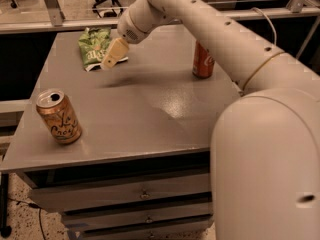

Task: Move green jalapeno chip bag near coke can

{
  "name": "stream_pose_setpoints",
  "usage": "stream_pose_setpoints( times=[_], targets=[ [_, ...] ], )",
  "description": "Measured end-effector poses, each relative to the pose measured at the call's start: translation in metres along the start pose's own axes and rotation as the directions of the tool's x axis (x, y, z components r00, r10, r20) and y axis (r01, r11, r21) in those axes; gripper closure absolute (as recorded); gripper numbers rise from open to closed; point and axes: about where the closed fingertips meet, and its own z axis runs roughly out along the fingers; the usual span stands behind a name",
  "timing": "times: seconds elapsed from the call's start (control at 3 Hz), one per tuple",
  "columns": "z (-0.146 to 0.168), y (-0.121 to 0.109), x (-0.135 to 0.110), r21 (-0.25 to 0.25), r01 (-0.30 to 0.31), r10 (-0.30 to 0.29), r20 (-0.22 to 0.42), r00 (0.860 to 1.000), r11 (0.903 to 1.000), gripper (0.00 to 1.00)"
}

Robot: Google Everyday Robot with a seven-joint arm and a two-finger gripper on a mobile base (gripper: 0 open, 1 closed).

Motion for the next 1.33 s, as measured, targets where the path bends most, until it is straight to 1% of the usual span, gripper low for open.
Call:
stream_pose_setpoints(
  times=[0.67, 1.0, 1.33],
  targets=[
    [0.068, -0.025, -0.018, -0.006, -0.059, 0.06, 0.082, 0.995, 0.9982, 0.0],
    [0.088, -0.028, -0.021, -0.02, -0.085, 0.087, 0.098, 0.991, 0.9962, 0.18],
    [0.096, -0.03, -0.019, -0.021, -0.1, 0.101, 0.102, 0.99, 0.9948, 0.41]
  ],
)
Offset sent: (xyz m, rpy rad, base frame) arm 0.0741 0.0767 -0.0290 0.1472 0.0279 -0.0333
